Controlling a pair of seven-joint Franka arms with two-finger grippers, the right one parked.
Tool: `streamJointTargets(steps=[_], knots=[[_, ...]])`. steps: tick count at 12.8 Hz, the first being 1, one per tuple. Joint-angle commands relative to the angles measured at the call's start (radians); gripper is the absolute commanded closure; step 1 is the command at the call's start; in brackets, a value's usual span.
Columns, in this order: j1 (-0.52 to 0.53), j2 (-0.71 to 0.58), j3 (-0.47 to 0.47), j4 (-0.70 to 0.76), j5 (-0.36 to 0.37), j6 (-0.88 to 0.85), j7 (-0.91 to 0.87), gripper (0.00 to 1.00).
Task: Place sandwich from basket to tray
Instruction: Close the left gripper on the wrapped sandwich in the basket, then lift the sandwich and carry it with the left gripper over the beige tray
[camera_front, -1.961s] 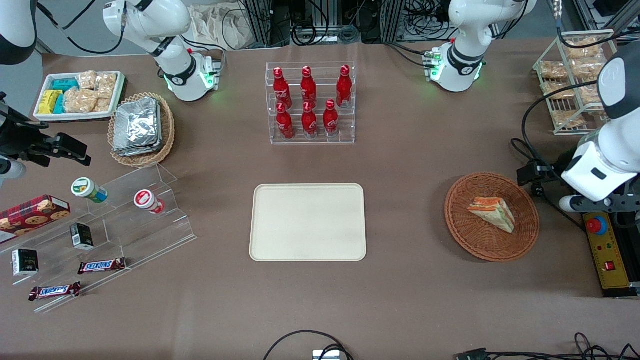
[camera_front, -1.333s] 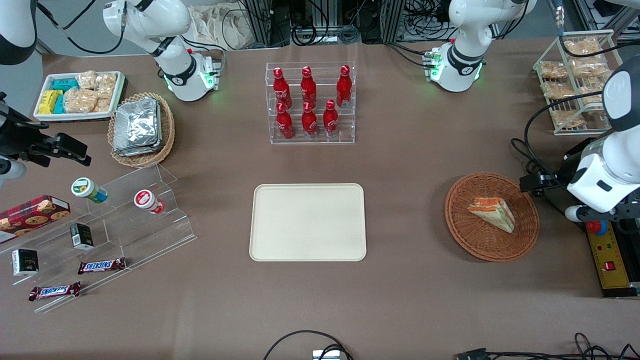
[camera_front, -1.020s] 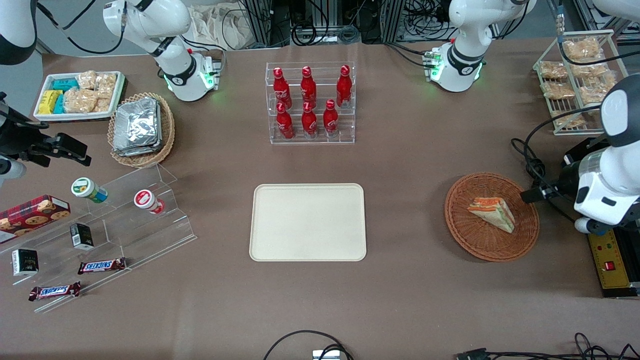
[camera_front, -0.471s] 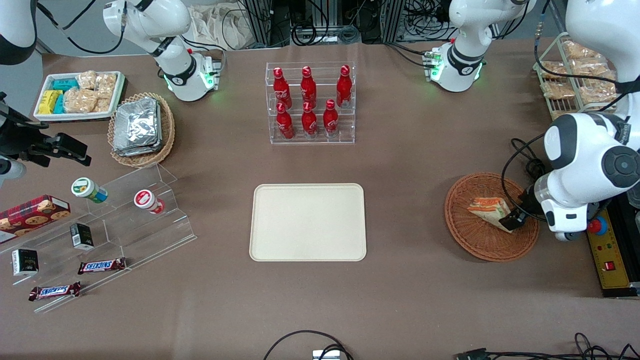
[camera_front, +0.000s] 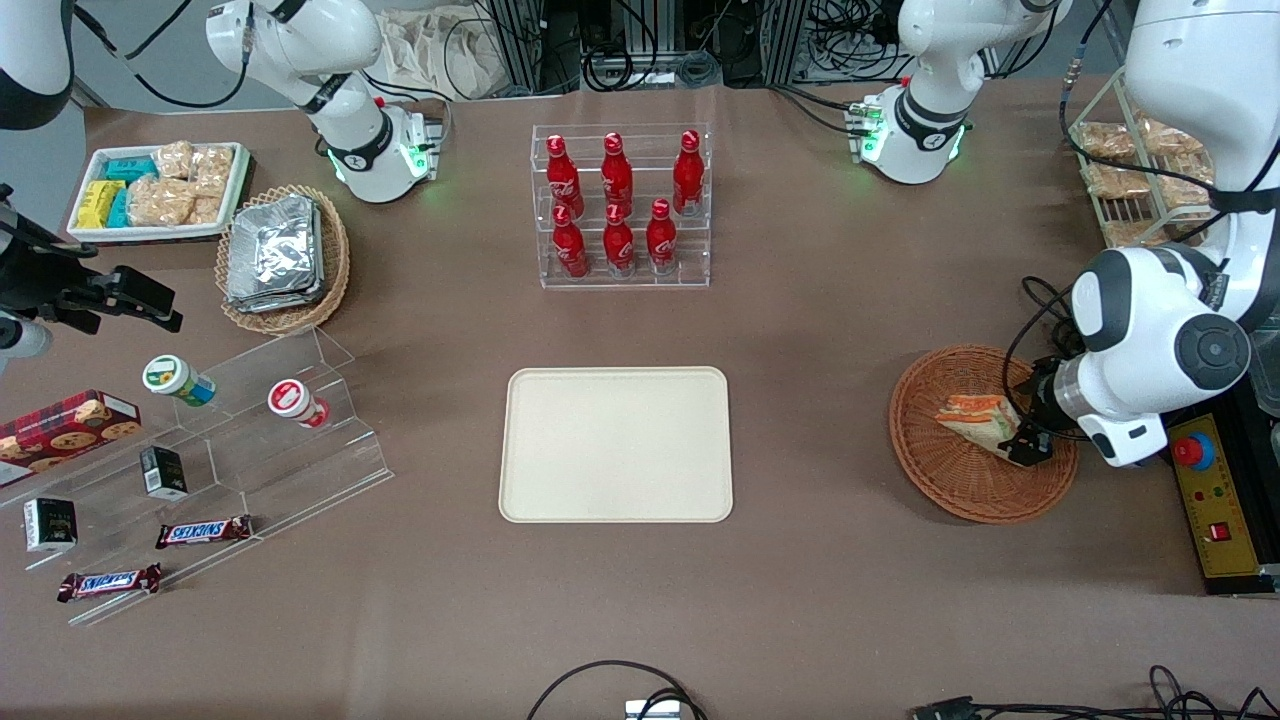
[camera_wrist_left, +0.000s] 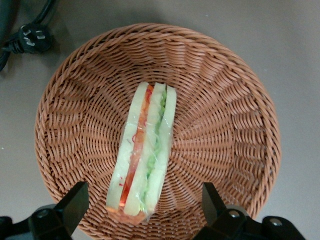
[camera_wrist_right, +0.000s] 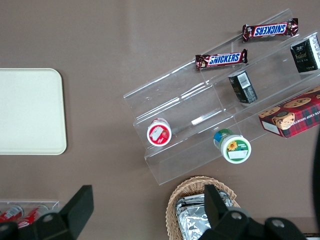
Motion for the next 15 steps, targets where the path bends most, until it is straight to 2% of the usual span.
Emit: streamJointTargets(steps=[1,3,8,9,10,11,12,15], knots=[[0.014,0.01,-0.007,-0.021,0.013,0.018,-0.04,0.0],[0.014,-0.008,-0.007,-0.081,0.013,0.049,-0.042,0.0],[0.014,0.009,-0.007,-0.115,0.013,0.107,-0.042,0.0],[0.014,0.021,-0.007,-0.109,0.012,0.116,-0.043,0.15],[0.015,0.026,-0.007,-0.106,0.01,0.127,-0.066,0.43],[0.017,0.026,-0.006,-0.106,0.012,0.133,-0.092,0.8],[0.018,0.024,-0.006,-0.103,0.013,0.133,-0.091,1.0],[0.015,0.017,-0.009,-0.048,0.015,0.109,-0.085,1.0]])
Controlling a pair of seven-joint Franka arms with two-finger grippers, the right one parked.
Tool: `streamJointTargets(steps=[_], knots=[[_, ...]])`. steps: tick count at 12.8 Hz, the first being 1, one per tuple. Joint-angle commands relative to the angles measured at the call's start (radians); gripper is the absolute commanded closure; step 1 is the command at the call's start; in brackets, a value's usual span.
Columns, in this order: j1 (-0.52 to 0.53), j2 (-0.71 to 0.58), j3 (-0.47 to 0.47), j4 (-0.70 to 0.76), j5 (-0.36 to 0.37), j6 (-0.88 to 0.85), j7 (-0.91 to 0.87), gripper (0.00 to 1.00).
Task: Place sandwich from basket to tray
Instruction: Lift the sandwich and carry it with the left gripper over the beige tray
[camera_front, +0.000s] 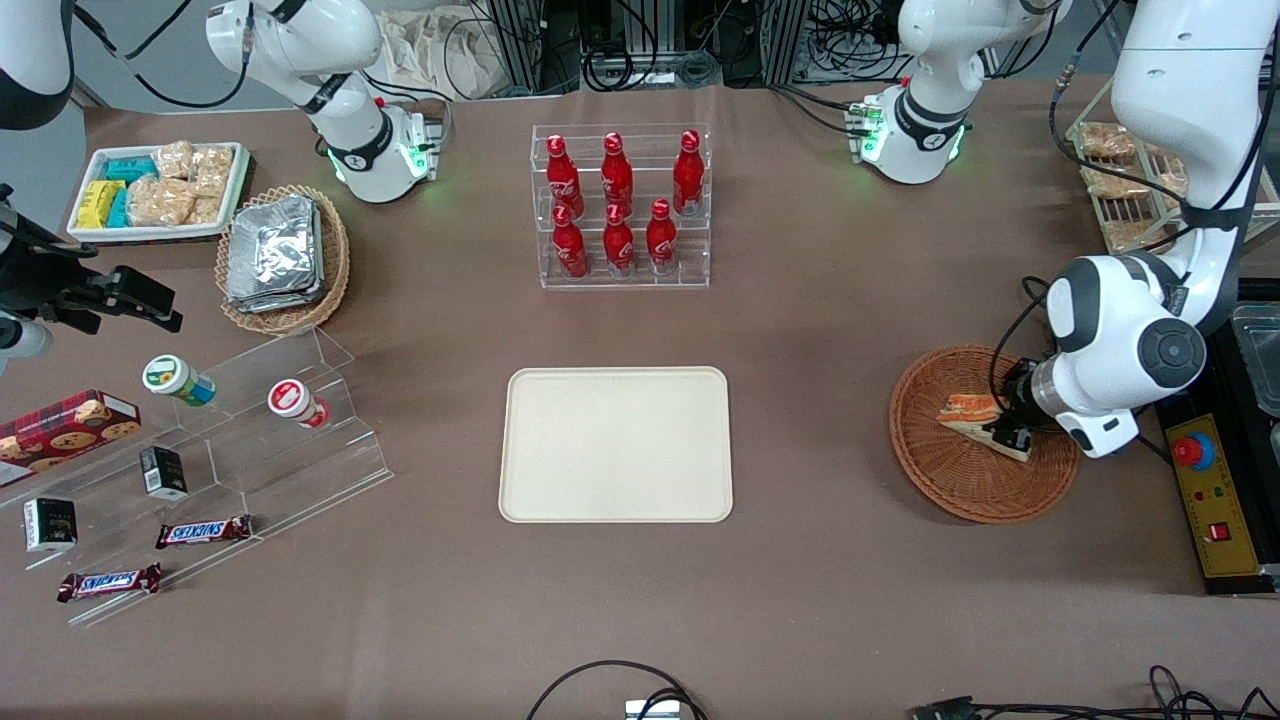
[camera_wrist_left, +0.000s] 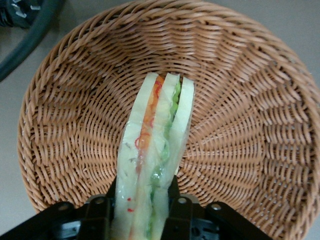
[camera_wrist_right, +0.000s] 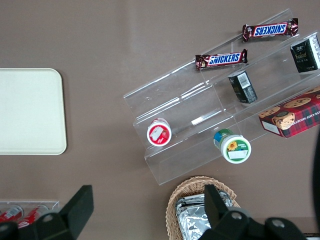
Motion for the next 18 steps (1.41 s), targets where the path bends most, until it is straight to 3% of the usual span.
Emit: streamJointTargets(steps=[1,4,8,12,15,18], knots=[[0.011,-0.012,-0.015,0.079,0.015,-0.077,-0.013,1.0],[-0.024,-0.009,-0.043,0.267,0.013,-0.293,0.04,1.0],[-0.147,0.002,-0.07,0.488,0.009,-0.516,0.429,1.0],[-0.323,0.071,-0.073,0.629,-0.002,-0.498,0.649,1.0],[-0.449,0.258,-0.073,0.839,-0.002,-0.487,0.654,1.0],[-0.568,0.359,-0.07,0.865,0.01,-0.452,0.657,1.0]])
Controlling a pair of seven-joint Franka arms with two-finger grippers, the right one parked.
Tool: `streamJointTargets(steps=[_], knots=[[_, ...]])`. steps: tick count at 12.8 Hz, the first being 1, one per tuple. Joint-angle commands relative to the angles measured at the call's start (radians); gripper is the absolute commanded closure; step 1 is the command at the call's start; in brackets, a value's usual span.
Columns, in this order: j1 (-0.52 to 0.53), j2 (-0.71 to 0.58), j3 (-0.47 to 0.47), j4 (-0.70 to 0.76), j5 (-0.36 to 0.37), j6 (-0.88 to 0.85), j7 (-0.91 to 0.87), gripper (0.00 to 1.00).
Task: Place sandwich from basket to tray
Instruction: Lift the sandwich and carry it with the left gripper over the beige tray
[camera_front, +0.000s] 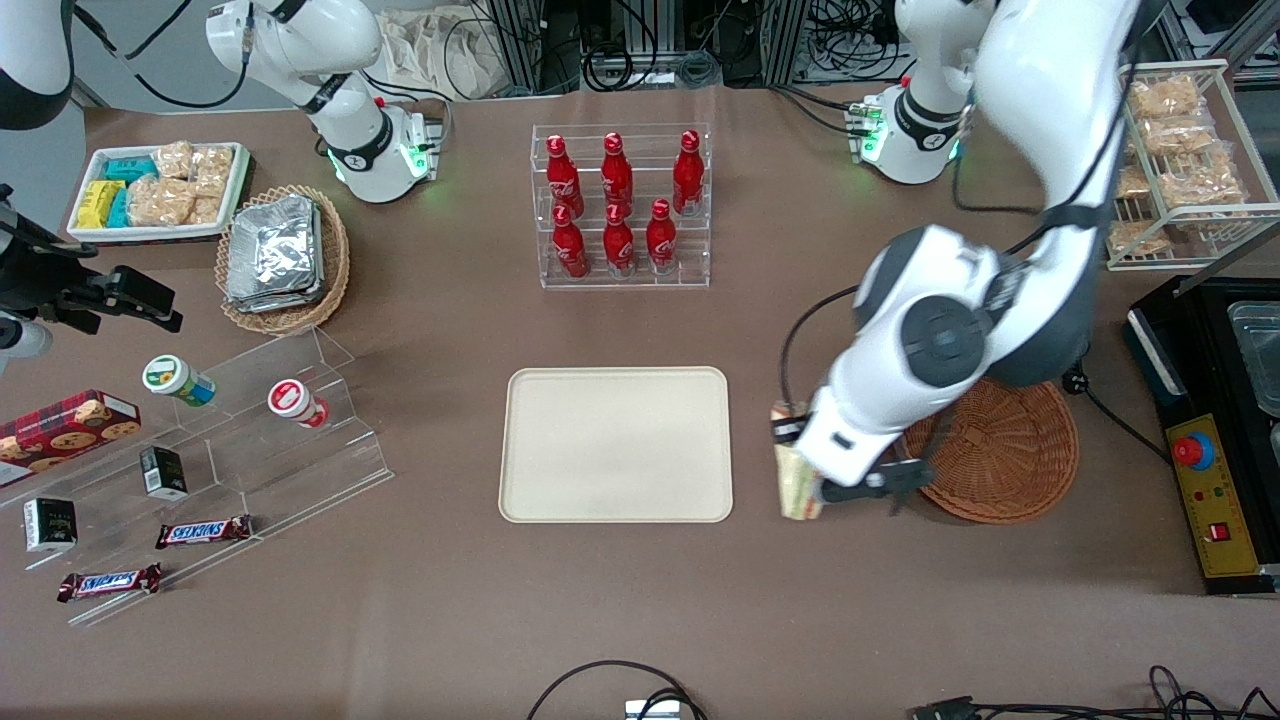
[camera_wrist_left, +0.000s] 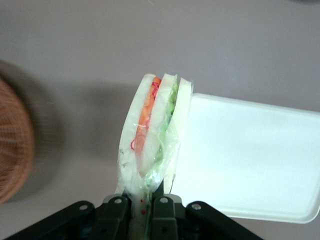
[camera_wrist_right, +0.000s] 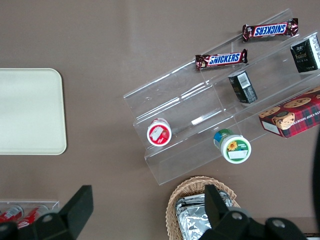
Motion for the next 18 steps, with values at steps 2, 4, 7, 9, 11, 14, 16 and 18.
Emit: streamJointTargets(steps=[2,4,7,9,11,14,16,18], knots=[[-0.11,0.157,0.015,0.085,0.01,0.085,0.02,1.0],[-0.137,0.202,0.016,0.084,0.015,0.105,0.02,1.0],[-0.162,0.254,0.015,0.084,0.066,0.125,0.007,0.95],[-0.165,0.264,0.015,0.078,0.064,0.147,-0.022,0.45],[-0.165,0.261,0.015,0.075,0.066,0.147,-0.052,0.0],[-0.158,0.241,0.016,0.079,0.064,0.142,-0.056,0.0],[-0.144,0.181,0.021,0.078,0.058,0.129,-0.081,0.0],[-0.064,0.092,0.018,0.034,0.049,0.039,-0.102,0.0]])
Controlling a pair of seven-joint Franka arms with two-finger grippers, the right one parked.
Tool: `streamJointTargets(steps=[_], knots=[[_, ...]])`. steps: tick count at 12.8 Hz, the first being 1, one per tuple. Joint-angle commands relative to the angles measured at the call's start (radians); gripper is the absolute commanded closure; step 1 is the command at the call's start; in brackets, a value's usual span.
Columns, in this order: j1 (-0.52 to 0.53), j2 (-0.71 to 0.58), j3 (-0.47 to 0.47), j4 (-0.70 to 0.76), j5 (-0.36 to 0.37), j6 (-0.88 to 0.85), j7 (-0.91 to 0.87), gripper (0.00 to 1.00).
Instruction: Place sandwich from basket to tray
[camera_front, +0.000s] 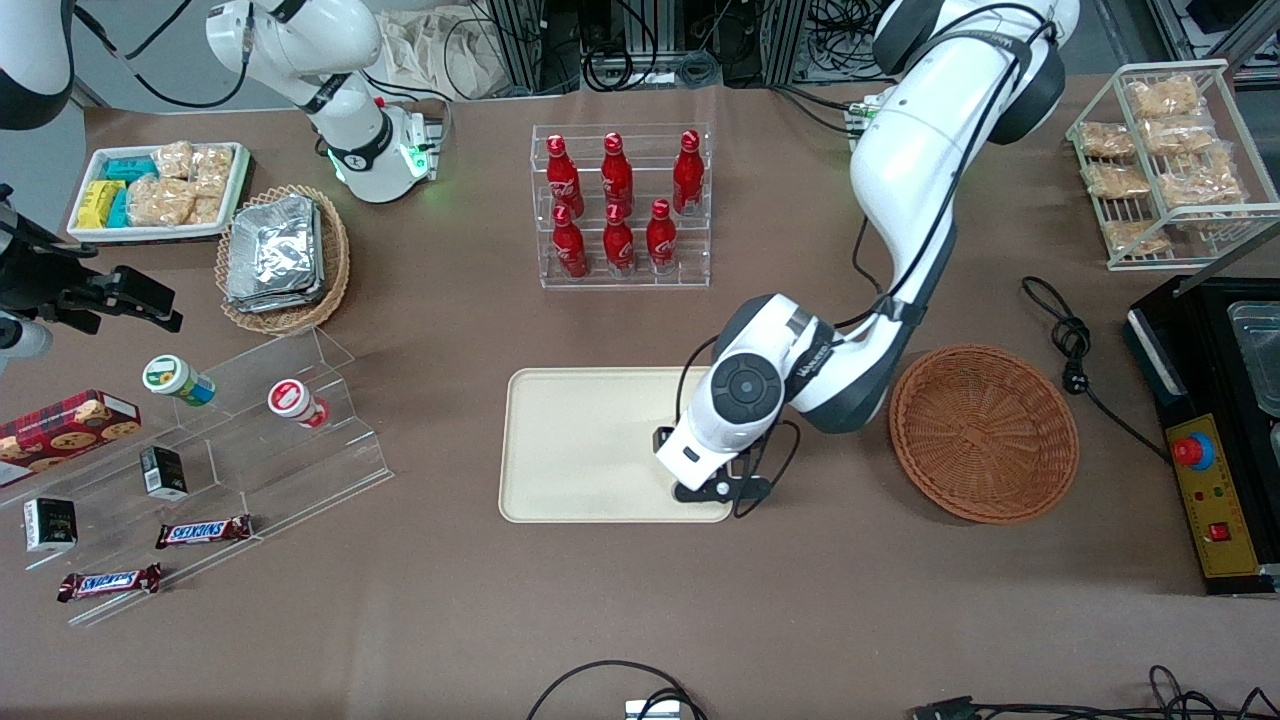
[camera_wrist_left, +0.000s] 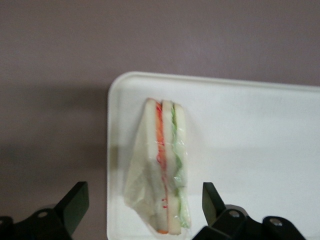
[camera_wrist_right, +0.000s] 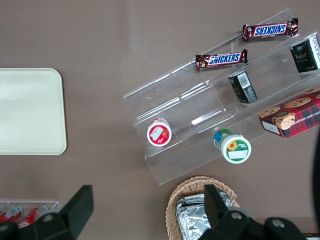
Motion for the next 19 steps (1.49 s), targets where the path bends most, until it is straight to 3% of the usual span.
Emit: streamJointTargets(steps=[1,4,6,9,12,15,19], knots=[[0.084,-0.176,-0.001,-0.125,-0.002,-0.123,-0.019,0.0],[0.179,-0.39,-0.006,-0.359,-0.016,-0.099,-0.001,0.08],[0.253,-0.566,-0.013,-0.525,-0.106,-0.076,0.106,0.06],[0.346,-0.723,-0.01,-0.659,-0.122,-0.094,0.218,0.01],[0.464,-0.752,-0.007,-0.622,-0.121,-0.191,0.402,0.0],[0.5,-0.746,0.004,-0.569,-0.058,-0.21,0.423,0.0],[0.514,-0.681,0.033,-0.451,-0.042,-0.254,0.412,0.0]])
